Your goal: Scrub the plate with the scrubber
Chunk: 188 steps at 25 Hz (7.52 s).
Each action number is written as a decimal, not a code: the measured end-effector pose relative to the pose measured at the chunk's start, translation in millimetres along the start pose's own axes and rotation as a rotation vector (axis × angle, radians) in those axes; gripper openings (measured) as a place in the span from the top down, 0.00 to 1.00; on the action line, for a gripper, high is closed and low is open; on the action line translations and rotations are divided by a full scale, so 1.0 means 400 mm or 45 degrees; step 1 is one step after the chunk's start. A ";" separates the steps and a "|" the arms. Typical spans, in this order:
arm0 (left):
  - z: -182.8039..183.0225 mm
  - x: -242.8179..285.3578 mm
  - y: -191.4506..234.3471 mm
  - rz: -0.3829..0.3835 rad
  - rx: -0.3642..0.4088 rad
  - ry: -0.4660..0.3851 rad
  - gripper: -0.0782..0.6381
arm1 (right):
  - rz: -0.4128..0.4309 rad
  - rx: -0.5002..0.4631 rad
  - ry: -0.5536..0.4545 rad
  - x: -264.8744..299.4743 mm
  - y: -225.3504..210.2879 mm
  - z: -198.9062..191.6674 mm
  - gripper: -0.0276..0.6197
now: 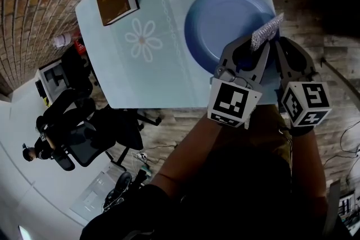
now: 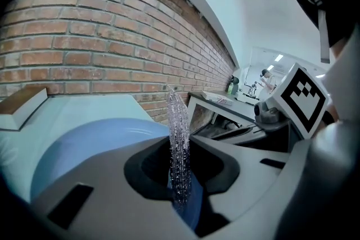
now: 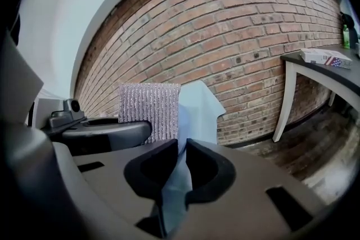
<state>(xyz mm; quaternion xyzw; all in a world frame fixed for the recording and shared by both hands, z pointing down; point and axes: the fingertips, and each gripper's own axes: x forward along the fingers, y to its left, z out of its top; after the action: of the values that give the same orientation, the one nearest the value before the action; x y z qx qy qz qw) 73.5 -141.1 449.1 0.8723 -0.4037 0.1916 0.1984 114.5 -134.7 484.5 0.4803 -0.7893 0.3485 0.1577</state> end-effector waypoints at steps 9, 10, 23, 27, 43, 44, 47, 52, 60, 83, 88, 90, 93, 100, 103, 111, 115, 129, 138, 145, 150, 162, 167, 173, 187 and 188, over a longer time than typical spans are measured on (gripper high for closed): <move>0.031 0.041 0.030 0.021 0.054 -0.009 0.78 | -0.047 -0.029 -0.010 -0.001 -0.005 0.007 0.86; 0.033 0.045 0.037 0.025 0.057 -0.009 0.78 | -0.061 -0.033 -0.014 0.000 -0.006 0.010 0.86; 0.065 0.082 0.123 0.079 0.094 -0.044 0.78 | -0.201 -0.027 -0.059 0.022 -0.025 0.042 0.89; 0.074 0.072 0.161 0.113 0.106 -0.053 0.78 | -0.248 -0.016 -0.083 0.028 -0.029 0.051 0.89; 0.071 -0.028 0.341 0.315 0.194 -0.052 0.78 | -0.321 -0.027 -0.094 0.044 -0.029 0.060 0.89; 0.067 -0.037 0.349 0.325 0.205 -0.044 0.78 | -0.323 -0.027 -0.094 0.045 -0.029 0.060 0.89; 0.056 -0.065 0.363 0.348 0.240 -0.018 0.78 | -0.325 -0.036 -0.093 0.047 -0.028 0.063 0.89; 0.034 -0.123 0.385 0.389 0.294 0.035 0.78 | -0.339 -0.050 -0.089 0.044 -0.027 0.062 0.89; -0.011 -0.203 0.386 0.398 0.238 0.079 0.78 | -0.358 -0.071 -0.091 0.044 -0.025 0.059 0.89; -0.116 -0.272 0.150 0.089 0.097 0.175 0.78 | -0.365 -0.095 -0.095 0.020 -0.014 0.031 0.89; -0.134 -0.253 0.061 -0.020 0.066 0.174 0.78 | -0.360 -0.099 -0.097 0.020 -0.011 0.030 0.89; -0.133 -0.241 0.037 -0.049 0.042 0.173 0.78 | -0.357 -0.102 -0.098 0.018 -0.011 0.030 0.89; -0.130 -0.217 0.010 -0.093 0.019 0.167 0.78 | -0.352 -0.110 -0.099 0.021 -0.012 0.029 0.89; -0.112 -0.167 -0.006 -0.118 -0.002 0.151 0.78 | -0.336 -0.112 -0.103 0.021 -0.010 0.027 0.89; -0.098 -0.140 -0.005 -0.118 -0.002 0.143 0.78 | -0.334 -0.120 -0.102 0.018 -0.011 0.028 0.89; -0.054 -0.052 0.013 -0.093 -0.030 0.099 0.78 | -0.329 -0.129 -0.100 0.017 -0.012 0.029 0.89; -0.041 -0.019 0.034 -0.066 -0.021 0.088 0.78 | -0.329 -0.134 -0.100 0.016 -0.013 0.031 0.89; -0.011 0.037 0.118 0.038 0.111 0.091 0.78 | -0.327 -0.150 -0.102 0.022 -0.016 0.033 0.89; 0.001 0.033 0.197 0.123 0.152 0.114 0.78 | -0.333 -0.173 -0.092 0.022 -0.013 0.036 0.89; -0.021 -0.005 0.282 0.239 0.187 0.168 0.78 | -0.339 -0.175 -0.094 0.024 -0.015 0.033 0.89; -0.036 -0.046 0.304 0.284 0.241 0.226 0.78 | -0.341 -0.182 -0.089 0.023 -0.014 0.035 0.89; -0.136 -0.189 0.290 0.283 0.229 0.414 0.78 | -0.351 -0.187 -0.084 0.028 -0.011 0.037 0.89; -0.167 -0.218 0.262 0.232 0.184 0.443 0.78 | -0.357 -0.197 -0.084 0.029 -0.010 0.035 0.89; -0.183 -0.212 0.177 0.128 0.210 0.465 0.79 | -0.357 -0.210 -0.087 0.025 -0.009 0.031 0.89; -0.163 -0.120 0.063 0.012 0.268 0.477 0.79 | -0.347 -0.200 -0.090 0.024 -0.011 0.039 0.89; -0.162 -0.112 0.061 0.011 0.271 0.474 0.79 | -0.344 -0.202 -0.090 0.024 -0.010 0.040 0.89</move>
<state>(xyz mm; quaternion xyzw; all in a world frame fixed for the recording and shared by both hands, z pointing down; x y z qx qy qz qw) 16.1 -95.1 486.4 0.8362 -0.3413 0.3919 0.1754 114.7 -153.4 480.6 0.5802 -0.7475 0.2437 0.2127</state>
